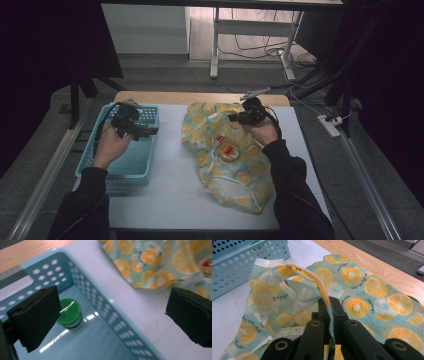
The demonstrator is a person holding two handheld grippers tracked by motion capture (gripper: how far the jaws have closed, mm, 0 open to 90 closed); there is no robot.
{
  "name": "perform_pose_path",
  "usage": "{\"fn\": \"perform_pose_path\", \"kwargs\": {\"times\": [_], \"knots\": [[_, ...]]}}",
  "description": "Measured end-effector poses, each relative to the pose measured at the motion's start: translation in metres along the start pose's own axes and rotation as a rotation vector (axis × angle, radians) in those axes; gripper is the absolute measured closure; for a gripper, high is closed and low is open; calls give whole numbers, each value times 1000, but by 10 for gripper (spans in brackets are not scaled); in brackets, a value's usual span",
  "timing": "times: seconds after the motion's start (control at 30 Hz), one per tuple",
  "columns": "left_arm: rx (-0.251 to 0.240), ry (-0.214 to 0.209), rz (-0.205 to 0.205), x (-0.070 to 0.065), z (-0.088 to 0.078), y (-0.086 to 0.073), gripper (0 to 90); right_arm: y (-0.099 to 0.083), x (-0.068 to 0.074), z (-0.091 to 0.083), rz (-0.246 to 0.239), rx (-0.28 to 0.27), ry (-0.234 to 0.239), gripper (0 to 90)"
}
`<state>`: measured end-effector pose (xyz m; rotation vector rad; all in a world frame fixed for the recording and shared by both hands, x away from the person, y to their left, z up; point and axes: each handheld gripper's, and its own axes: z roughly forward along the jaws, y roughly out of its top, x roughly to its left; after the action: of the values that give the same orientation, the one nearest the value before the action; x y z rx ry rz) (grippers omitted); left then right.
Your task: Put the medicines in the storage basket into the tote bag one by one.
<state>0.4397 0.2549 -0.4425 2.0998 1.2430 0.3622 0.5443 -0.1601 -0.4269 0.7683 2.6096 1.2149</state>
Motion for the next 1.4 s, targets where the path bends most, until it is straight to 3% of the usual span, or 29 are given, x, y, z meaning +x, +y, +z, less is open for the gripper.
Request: {"fn": "perform_pose_path", "kwargs": {"times": [0.17,0.37,0.63,0.93,1.0,1.17,1.27,1.4], "knots": [[3,44,-28,15,4,-6,8,0,0,0,0,0,-1,900],[24,58,-41,31,16,-12,0,-1,0,1,2,-1,2,900],[80,89,-15,39,36,-13,0,0,1,0,1,-3,3,900],[138,84,-19,43,52,-12,28,1,3,-1,-5,-3,6,900],[154,103,-14,42,54,-12,67,1,3,-1,-6,-4,6,900],[185,72,-14,41,56,-13,252,1,4,-2,-8,-2,6,900],[185,63,2,40,56,-12,369,1,4,-1,-10,-1,6,900],[178,62,-6,40,54,-12,505,1,4,-1,-10,-1,6,900]]}}
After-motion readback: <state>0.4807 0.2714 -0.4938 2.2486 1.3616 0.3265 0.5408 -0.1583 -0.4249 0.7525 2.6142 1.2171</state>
